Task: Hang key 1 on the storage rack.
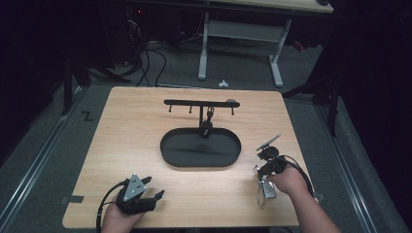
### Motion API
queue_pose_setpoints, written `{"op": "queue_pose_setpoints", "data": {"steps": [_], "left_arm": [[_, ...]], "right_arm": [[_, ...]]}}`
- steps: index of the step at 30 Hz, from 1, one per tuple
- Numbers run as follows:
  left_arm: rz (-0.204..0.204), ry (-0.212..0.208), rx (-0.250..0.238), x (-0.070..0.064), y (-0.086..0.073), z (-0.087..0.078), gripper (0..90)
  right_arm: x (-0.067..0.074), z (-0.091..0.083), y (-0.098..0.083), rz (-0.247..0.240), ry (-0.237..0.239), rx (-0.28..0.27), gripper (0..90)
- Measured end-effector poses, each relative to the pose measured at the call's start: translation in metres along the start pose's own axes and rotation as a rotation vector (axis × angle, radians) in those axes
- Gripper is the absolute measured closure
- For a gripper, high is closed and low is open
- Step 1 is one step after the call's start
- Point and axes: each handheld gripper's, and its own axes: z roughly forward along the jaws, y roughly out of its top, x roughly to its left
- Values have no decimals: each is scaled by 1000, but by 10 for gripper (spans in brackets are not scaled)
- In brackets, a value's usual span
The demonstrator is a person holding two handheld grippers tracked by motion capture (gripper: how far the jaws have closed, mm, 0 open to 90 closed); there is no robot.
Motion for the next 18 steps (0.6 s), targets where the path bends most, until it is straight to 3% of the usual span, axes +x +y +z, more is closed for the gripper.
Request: {"op": "queue_pose_setpoints", "data": {"steps": [8,12,15,18], "left_arm": [[3,0,0,0,0,1,330],[4,-2,2,-1,0,1,330],[4,-5,5,-1,0,1,330],[3,-3,-1,-1,0,1,330]], "right_arm": [[-2,-1,-2,4,0,-13,845],[2,-1,-2,5,63,-26,846],[7,0,0,-13,57,-39,841],[6,2,1,-5,19,-31,824]]}}
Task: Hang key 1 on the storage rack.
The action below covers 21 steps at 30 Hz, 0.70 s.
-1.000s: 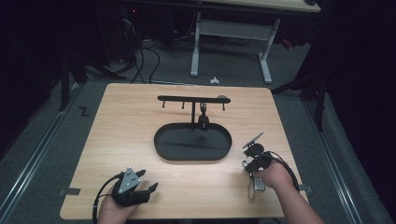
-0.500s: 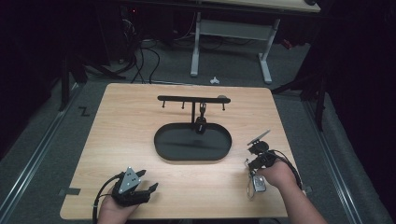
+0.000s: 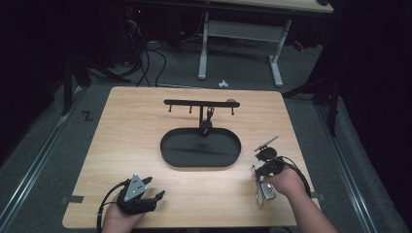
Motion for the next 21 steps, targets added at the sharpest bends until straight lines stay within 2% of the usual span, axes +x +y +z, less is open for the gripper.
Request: {"op": "queue_pose_setpoints", "data": {"steps": [6,11,16,19,21], "left_arm": [[0,0,1,1,0,0,330],[2,-1,3,0,0,1,330],[4,-4,7,0,0,1,330],[5,-5,7,0,0,1,330],[3,-4,5,0,0,1,330]], "right_arm": [[-6,2,-1,23,-32,21,783],[-3,2,0,6,-48,18,670],[-1,1,2,-16,-94,7,600],[-2,6,2,-32,-92,37,566],[-1,8,2,-28,-80,43,592]]}}
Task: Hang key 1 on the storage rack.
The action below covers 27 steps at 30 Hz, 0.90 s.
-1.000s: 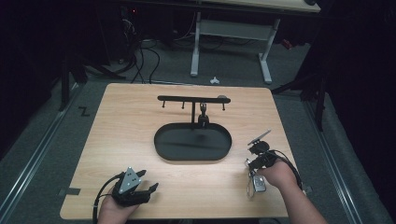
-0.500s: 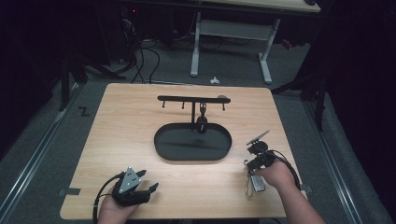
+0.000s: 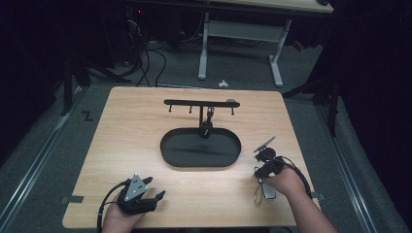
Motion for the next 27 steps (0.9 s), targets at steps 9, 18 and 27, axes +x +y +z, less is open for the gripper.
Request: {"op": "queue_pose_setpoints", "data": {"steps": [9,18,27], "left_arm": [[2,-4,-1,0,0,0,330],[0,-4,0,0,0,0,330],[2,-7,6,0,0,1,330]], "right_arm": [[5,-3,2,-12,38,-10,764],[-4,-8,0,42,53,-34,850],[-13,-12,-8,75,89,-85,852]]}}
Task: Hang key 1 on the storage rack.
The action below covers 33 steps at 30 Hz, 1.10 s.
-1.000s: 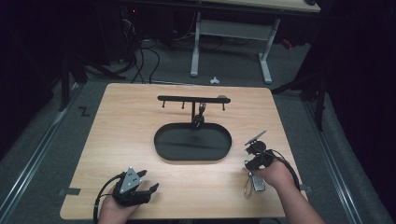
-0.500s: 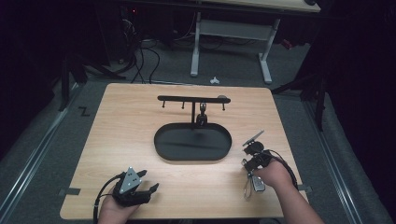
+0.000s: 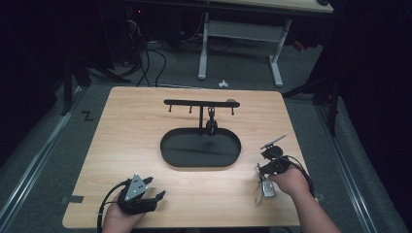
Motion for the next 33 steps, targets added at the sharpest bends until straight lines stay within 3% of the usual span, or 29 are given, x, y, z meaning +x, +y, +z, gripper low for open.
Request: {"op": "queue_pose_setpoints", "data": {"steps": [14,33], "left_arm": [[2,0,-4,-1,0,0,330],[-1,-1,-6,-2,0,0,330]], "right_arm": [[4,-34,6,-13,43,-51,851],[19,-84,28,-37,52,-154,852]]}}
